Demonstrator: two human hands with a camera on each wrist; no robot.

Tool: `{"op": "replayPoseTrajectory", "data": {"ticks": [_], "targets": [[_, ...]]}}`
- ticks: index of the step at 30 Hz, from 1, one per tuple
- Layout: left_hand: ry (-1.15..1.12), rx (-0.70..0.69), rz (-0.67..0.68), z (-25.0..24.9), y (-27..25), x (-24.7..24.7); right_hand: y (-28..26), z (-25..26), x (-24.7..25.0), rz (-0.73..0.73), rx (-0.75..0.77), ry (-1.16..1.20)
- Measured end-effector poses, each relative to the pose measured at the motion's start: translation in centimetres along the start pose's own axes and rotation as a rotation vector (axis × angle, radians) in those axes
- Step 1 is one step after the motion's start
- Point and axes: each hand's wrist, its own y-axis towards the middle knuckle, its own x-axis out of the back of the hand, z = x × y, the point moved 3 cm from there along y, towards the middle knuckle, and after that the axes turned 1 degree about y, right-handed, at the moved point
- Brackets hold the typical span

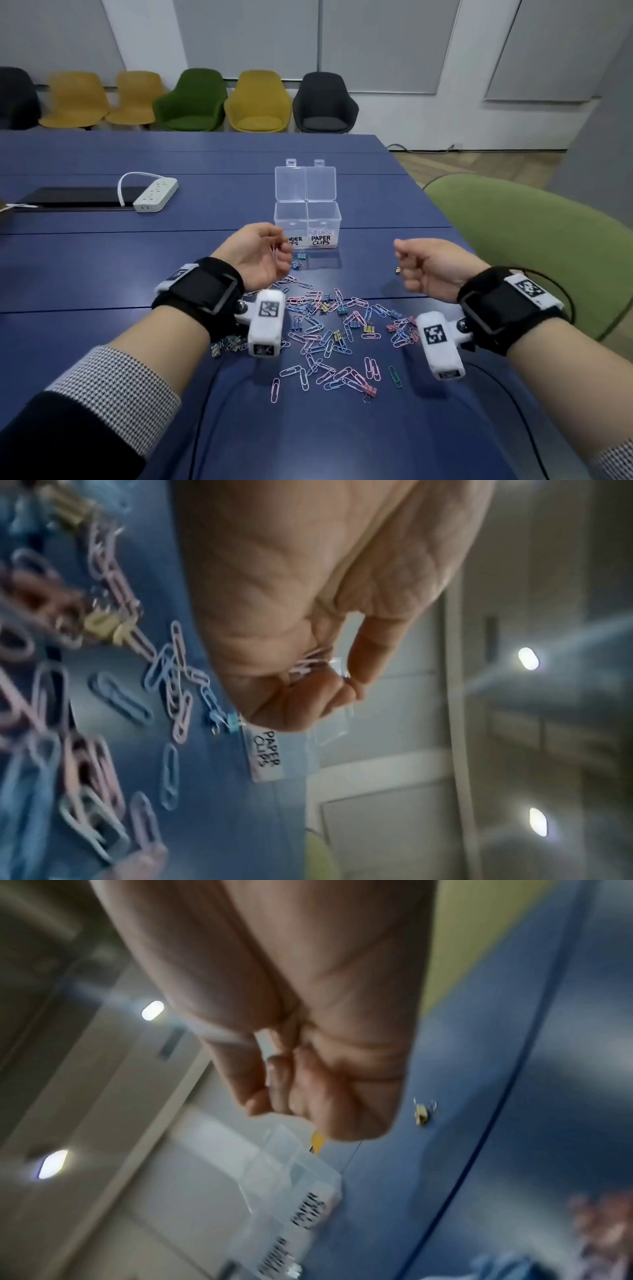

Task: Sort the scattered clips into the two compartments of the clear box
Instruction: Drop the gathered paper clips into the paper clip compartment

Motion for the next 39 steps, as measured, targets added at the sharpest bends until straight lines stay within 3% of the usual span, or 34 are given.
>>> {"op": "replayPoseTrajectory", "data": {"ticks": [3,5,10,13,25,30,35,39], "targets": [[0.562,0.010,-0.074,0.6,0.4,-1.3,0.0,0.2,-0.8,-0.048,0.004,-0.901],[0.884,-0.009,-0.079,0.5,0.5,-2.3,-0.2,0.4,-2.1,-0.014,0.033,-1.354],[1.775,-0.071,-0.084,0.3,0.8,-3.7,0.6,-0.9,-4.4,0.055,-0.076,-1.696],[2.002,-0.005,-0.078,1.3,1.4,-3.7,0.9,-1.2,-5.6,0.065,-0.083,-1.773],[2.124,-0.002,-0.066,2.5,2.0,-4.1,0.3,-1.2,-8.1,0.180,-0.063,-1.857],[2.067,-0.001,-0.063,2.4,1.5,-3.6,-0.2,-1.2,-8.7,0.202,-0.041,-1.906],[1.766,-0.014,-0.093,0.5,0.1,-2.8,-0.3,-1.3,-8.4,0.182,-0.037,-1.895],[0.915,0.023,-0.021,0.5,-0.8,-2.6,-0.4,-0.9,-7.6,0.152,0.012,-1.753]]}}
